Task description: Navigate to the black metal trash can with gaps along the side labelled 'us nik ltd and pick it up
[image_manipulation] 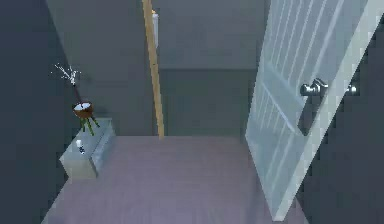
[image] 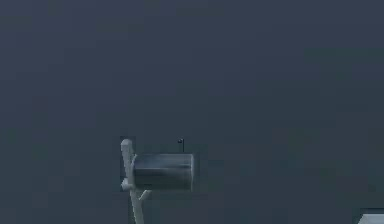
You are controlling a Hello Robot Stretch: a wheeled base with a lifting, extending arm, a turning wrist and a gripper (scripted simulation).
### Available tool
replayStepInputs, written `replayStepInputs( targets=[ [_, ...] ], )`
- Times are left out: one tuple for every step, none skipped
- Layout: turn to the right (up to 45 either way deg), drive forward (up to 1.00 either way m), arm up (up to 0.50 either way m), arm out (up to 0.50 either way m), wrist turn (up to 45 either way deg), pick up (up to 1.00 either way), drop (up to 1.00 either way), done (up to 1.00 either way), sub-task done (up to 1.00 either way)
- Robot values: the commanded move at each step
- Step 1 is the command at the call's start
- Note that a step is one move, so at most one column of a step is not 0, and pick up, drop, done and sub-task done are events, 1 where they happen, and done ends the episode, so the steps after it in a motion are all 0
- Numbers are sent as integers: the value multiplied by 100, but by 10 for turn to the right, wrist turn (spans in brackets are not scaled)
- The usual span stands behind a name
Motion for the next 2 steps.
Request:
replayStepInputs(
  targets=[
    [450,0,0,0,0,0,0,0,0],
    [450,0,0,0,0,0,0,0,0]
  ],
)
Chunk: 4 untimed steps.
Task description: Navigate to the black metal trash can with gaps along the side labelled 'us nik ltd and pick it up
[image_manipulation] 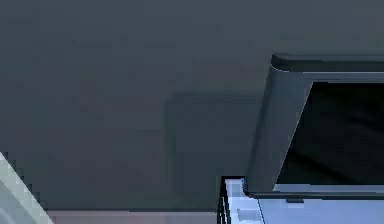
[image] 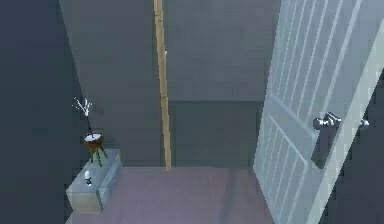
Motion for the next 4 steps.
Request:
replayStepInputs(
  targets=[
    [90,0,0,0,0,0,0,0,0],
    [0,100,0,0,0,0,0,0,0],
    [0,95,0,0,0,0,0,0,0],
    [450,0,0,0,0,0,0,0,0]
  ],
)
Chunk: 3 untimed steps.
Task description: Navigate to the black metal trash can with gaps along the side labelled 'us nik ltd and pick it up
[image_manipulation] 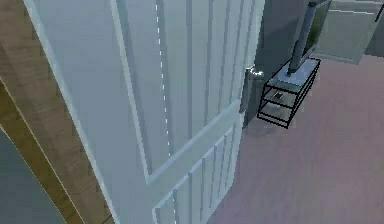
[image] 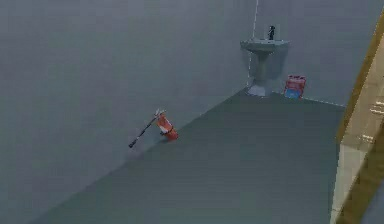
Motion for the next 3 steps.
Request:
replayStepInputs(
  targets=[
    [180,0,0,0,0,0,0,0,0],
    [0,100,0,0,0,0,0,0,0],
    [60,0,0,0,0,0,0,0,0]
  ],
)
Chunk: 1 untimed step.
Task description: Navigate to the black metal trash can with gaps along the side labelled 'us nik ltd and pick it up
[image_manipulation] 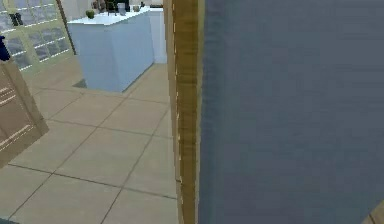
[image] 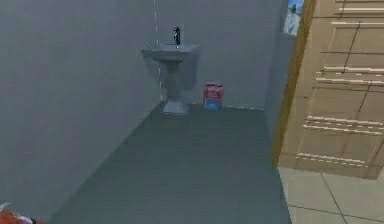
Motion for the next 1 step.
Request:
replayStepInputs(
  targets=[
    [0,45,0,0,0,0,0,0,0]
  ],
)
